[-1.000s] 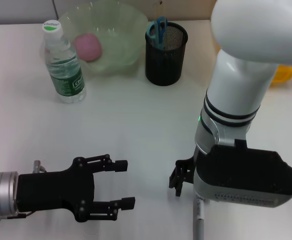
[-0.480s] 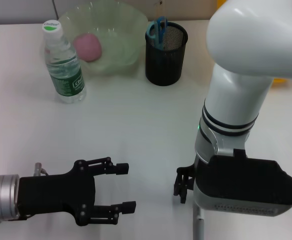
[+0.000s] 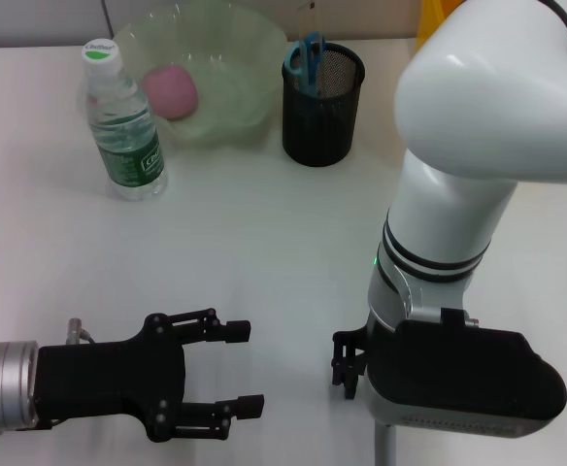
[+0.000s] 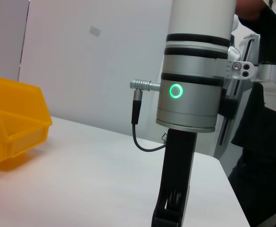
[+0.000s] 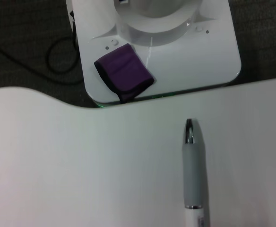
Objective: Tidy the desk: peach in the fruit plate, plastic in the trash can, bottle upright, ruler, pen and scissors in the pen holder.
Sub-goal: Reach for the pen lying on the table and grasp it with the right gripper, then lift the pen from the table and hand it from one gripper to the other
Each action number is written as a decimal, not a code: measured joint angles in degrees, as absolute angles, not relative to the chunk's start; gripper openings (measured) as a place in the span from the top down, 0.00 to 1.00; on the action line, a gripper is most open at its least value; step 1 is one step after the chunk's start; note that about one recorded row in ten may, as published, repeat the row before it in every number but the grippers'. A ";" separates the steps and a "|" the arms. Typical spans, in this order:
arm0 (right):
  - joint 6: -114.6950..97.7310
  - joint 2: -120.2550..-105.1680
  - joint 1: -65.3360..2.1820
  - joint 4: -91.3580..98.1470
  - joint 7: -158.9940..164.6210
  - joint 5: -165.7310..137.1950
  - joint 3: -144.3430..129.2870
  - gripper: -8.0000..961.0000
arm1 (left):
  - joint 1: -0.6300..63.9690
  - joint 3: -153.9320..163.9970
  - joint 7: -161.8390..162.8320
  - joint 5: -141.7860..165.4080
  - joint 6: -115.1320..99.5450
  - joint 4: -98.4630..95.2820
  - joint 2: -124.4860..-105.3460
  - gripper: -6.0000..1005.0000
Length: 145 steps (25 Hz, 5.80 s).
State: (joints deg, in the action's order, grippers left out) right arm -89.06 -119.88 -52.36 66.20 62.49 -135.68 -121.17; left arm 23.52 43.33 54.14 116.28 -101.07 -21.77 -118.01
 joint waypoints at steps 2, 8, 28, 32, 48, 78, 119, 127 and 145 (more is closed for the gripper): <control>-89.20 -119.88 -52.20 66.55 62.75 -135.68 -121.22 0.37 | 23.52 43.33 54.14 116.28 -101.06 -21.73 -117.98 0.22; -89.36 -119.88 -51.88 67.46 63.71 -136.04 -121.30 0.43 | 23.55 43.33 54.14 116.28 -101.14 -21.74 -117.90 0.22; -90.51 -119.88 -50.54 68.90 63.41 -137.69 -121.68 0.50 | 23.55 43.33 54.35 116.28 -101.14 -21.73 -117.97 0.22; -90.53 -119.88 -50.53 69.04 63.57 -137.75 -122.06 0.50 | 23.55 43.33 54.29 116.28 -101.07 -21.71 -118.03 0.22; -90.45 -119.88 -50.35 69.28 63.55 -138.08 -122.34 0.60 | 23.55 43.33 54.60 116.88 -101.29 -21.71 -118.03 0.22; -90.00 -119.88 -49.01 70.89 63.12 -139.31 -122.85 0.73 | 23.46 43.33 54.76 116.98 -101.71 -21.62 -118.04 0.22; -101.38 -119.60 -43.51 76.30 70.58 -137.48 -93.06 0.86 | 23.80 42.76 56.40 116.51 -104.05 -22.24 -116.69 0.22; -105.15 -119.44 -42.21 72.71 76.72 -132.61 -82.09 0.86 | 23.95 41.89 54.77 116.39 -103.91 -22.33 -116.82 0.22; -106.56 -119.14 -39.34 57.66 76.13 -126.79 -58.58 0.86 | 21.60 36.09 54.05 116.27 -107.47 -22.24 -116.25 0.22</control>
State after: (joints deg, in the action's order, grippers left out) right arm -106.56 -119.14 -39.34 57.66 76.13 -126.79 -58.58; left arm 21.59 36.09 54.05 116.27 -107.47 -22.24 -116.25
